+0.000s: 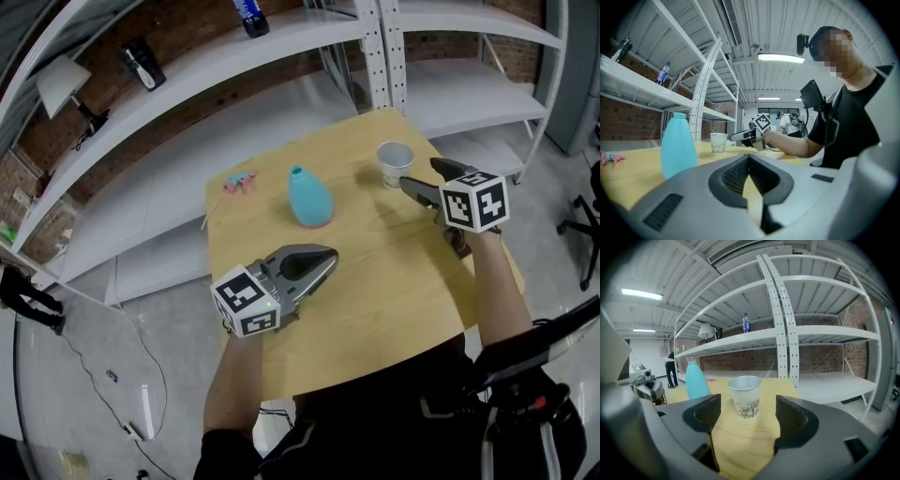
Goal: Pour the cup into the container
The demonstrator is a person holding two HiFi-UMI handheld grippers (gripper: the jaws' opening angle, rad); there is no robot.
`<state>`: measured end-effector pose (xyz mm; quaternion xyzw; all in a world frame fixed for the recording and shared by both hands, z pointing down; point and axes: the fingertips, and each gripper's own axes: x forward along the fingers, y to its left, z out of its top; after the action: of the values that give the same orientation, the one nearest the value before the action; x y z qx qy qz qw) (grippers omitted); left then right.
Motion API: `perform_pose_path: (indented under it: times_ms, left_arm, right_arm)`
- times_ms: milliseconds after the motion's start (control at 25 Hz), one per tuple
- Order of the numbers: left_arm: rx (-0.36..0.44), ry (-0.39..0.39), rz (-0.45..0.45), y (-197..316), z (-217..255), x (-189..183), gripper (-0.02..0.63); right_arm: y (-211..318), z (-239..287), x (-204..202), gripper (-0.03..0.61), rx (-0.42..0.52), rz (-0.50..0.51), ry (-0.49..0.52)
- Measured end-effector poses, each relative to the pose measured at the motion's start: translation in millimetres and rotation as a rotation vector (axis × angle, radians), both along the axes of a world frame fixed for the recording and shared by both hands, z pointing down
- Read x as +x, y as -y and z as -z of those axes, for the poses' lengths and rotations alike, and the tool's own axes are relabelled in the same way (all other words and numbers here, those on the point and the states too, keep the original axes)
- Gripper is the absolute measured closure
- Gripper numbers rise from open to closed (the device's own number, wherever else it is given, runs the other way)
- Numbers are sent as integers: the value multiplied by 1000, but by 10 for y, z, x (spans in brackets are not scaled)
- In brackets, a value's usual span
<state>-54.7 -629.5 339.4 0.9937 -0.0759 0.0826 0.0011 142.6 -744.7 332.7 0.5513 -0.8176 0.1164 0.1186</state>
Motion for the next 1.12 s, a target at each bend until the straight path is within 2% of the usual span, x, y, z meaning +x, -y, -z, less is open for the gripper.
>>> perform_pose_path:
  times_ms: [160, 320, 360, 400, 520, 560, 680, 800, 880, 1120]
  left_arm:
    - [-14, 3, 36, 71, -33, -13, 612]
    - [-12, -6, 149, 142, -20, -129, 612]
    - [-13, -8, 177, 115, -18, -177, 612]
    - [-15, -8, 201, 68, -17, -226, 612]
    - [-15, -7, 276, -112, -12, -367, 612]
    - [-18, -13, 321, -158, -7, -429, 612]
    - [-53, -89, 467, -354, 64, -631, 612]
    - [-62, -217, 534, -825, 239, -765, 612]
    - [-49, -258, 584, -1181, 273, -849, 612]
    - [6, -165, 667, -2196, 62, -820, 612]
  right_arm:
    - [-265, 78, -21, 223, 42, 29, -15]
    - [-569, -25, -206, 324, 71, 102, -43]
    - [-644, -61, -256, 365, 72, 117, -41]
    - [-715, -89, -296, 432, 74, 124, -40]
    - [-914, -85, -387, 556, 96, 131, -33]
    - [-983, -55, -423, 575, 112, 137, -23]
    - [-1231, 33, -537, 577, 155, 157, 3]
    - [-1579, 136, -580, 575, 183, 163, 23]
    - [-1842, 214, -586, 577, 197, 174, 46]
    - [-2728, 233, -573, 575, 217, 200, 49]
